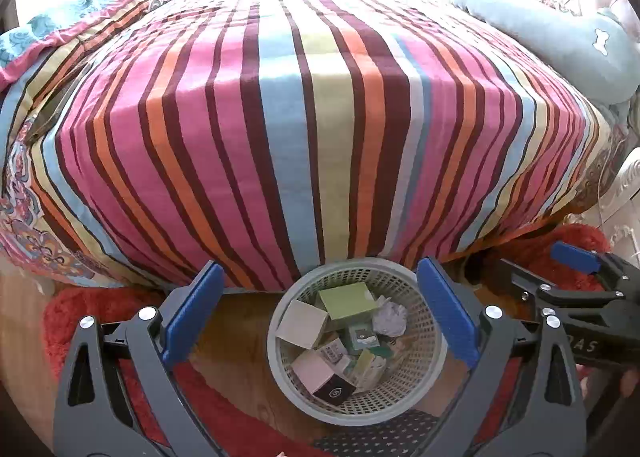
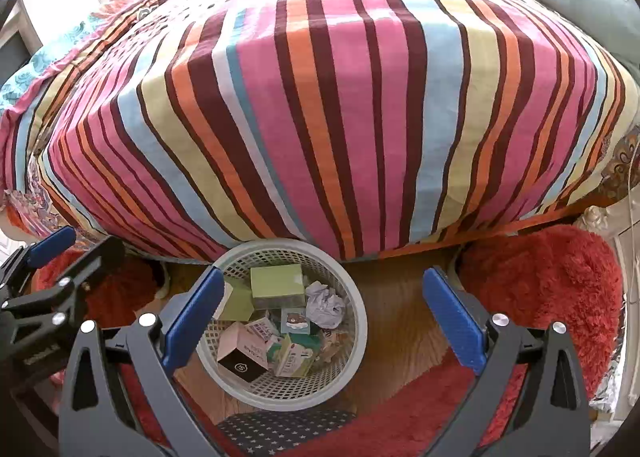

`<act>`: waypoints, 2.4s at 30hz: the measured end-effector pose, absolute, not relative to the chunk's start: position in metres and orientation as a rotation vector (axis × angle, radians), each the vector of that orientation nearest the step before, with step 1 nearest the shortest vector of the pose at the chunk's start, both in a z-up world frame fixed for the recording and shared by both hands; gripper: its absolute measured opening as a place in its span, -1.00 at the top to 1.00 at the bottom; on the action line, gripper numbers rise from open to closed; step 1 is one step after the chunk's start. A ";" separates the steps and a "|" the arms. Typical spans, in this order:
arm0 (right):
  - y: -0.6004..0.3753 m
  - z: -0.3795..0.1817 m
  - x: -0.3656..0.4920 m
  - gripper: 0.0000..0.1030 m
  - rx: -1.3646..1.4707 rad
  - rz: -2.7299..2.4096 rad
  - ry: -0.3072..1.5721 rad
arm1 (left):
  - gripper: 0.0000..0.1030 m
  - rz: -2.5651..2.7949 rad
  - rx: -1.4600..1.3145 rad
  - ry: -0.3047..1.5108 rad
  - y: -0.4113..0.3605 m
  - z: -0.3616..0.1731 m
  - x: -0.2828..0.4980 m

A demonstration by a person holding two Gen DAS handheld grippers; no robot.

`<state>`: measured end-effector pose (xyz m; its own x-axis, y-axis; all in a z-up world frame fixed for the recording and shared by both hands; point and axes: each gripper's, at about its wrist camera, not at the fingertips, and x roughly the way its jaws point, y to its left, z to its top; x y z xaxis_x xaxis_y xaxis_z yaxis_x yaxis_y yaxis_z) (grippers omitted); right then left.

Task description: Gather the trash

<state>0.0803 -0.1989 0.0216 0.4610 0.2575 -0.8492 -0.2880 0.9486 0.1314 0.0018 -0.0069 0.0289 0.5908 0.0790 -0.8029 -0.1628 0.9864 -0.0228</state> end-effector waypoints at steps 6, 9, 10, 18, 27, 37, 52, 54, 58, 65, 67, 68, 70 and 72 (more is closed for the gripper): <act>-0.202 0.018 0.081 -0.85 -0.036 0.317 1.040 | -0.83 0.163 -0.050 0.912 -0.014 0.035 0.000; -0.203 0.016 0.081 -0.85 -0.040 0.313 1.041 | -0.83 0.156 -0.044 0.910 -0.016 0.037 0.000; -0.202 0.016 0.080 -0.85 -0.041 0.314 1.042 | -0.83 0.158 -0.040 0.909 -0.017 0.037 0.001; -0.201 0.013 0.080 -0.85 -0.045 0.315 1.048 | -0.83 0.164 -0.015 0.907 -0.022 0.038 0.000; -0.197 0.012 0.078 -0.85 -0.050 0.333 1.051 | -0.83 0.181 -0.011 0.903 -0.021 0.040 -0.002; -0.199 0.011 0.079 -0.85 -0.050 0.332 1.052 | -0.83 0.172 -0.017 0.913 -0.021 0.037 -0.001; -0.197 0.008 0.079 -0.85 -0.054 0.336 1.058 | -0.83 0.166 -0.021 0.913 -0.021 0.036 0.001; -0.197 0.009 0.079 -0.85 -0.054 0.336 1.058 | -0.83 0.166 -0.021 0.914 -0.021 0.037 0.001; -0.195 0.009 0.077 -0.85 -0.053 0.336 1.052 | -0.83 0.164 -0.023 0.916 -0.022 0.036 0.001; -0.197 0.011 0.075 -0.85 -0.048 0.334 1.048 | -0.83 0.158 -0.027 0.923 -0.023 0.033 0.000; -0.197 0.011 0.075 -0.85 -0.049 0.332 1.048 | -0.83 0.174 -0.020 0.925 -0.023 0.032 0.001; -0.197 0.011 0.076 -0.85 -0.048 0.331 1.049 | -0.83 0.178 -0.020 0.926 -0.022 0.032 0.002; -0.198 0.011 0.076 -0.85 -0.045 0.331 1.049 | -0.83 0.177 -0.034 0.930 -0.019 0.031 0.003; -0.198 0.010 0.076 -0.85 -0.043 0.332 1.052 | -0.83 0.168 -0.051 0.929 -0.018 0.029 0.004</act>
